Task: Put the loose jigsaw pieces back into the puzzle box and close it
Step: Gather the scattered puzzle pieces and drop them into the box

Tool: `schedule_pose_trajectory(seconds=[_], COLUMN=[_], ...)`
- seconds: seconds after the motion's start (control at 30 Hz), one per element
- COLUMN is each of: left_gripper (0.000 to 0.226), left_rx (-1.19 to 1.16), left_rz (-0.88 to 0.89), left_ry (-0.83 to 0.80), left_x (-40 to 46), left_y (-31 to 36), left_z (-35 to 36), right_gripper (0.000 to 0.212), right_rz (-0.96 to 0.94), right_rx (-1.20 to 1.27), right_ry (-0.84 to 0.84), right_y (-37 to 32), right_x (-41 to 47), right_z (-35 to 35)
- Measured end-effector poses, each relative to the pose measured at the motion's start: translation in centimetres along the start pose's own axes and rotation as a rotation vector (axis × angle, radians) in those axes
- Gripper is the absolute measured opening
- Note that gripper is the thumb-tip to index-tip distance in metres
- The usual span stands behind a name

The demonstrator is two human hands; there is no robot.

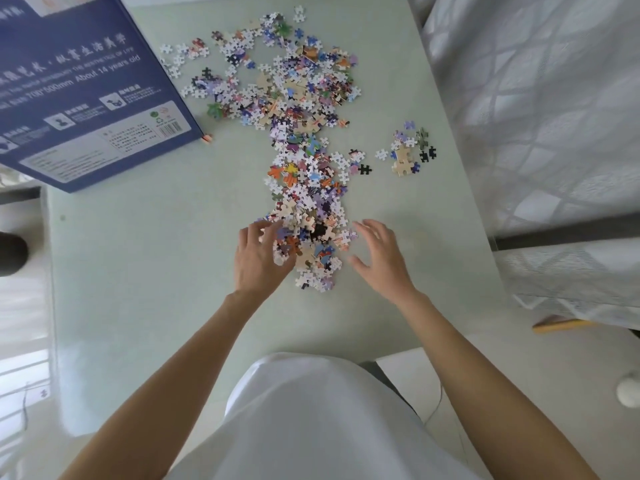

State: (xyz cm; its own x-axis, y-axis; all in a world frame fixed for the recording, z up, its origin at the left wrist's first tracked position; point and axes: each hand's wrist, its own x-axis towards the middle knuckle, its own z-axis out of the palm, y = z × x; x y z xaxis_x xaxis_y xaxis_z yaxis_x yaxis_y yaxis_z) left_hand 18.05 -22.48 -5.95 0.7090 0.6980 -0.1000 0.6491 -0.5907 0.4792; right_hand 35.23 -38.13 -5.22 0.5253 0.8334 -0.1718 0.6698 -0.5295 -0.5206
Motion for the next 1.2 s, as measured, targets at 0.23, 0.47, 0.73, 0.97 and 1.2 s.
schedule_pose_trajectory(seconds=[0.23,0.47,0.73,0.97,1.2], left_gripper=[0.078,0.053,0.036,0.092,0.092], left_rx=[0.39,0.434,-0.018,-0.012,-0.08], left_rz=[0.451,0.55,0.383,-0.267,-0.266], left_ry=[-0.224,-0.216,-0.171,-0.189,-0.277], left_x=[-1.4,1.8,4.4,4.5,8.3], left_y=[0.6,-1.2,-2.8,-1.9,0.1], left_z=[3.9,3.7,-0.3,-1.6,-1.3], right_gripper=[0.038,0.016,0.012,0.065,0.093], right_rz=[0.302,0.149,0.037,0.062,0.107], right_rx=[-0.049,-0.003,0.103,-0.08,-0.223], right_ry=[0.038,0.03,0.016,-0.119,-0.242], right_y=[4.0,0.4,-5.2,-4.0,-5.2], right_x=[-7.4,-2.4,7.9,10.5,13.2], right_z=[0.6,2.8,3.0,0.0,1.0])
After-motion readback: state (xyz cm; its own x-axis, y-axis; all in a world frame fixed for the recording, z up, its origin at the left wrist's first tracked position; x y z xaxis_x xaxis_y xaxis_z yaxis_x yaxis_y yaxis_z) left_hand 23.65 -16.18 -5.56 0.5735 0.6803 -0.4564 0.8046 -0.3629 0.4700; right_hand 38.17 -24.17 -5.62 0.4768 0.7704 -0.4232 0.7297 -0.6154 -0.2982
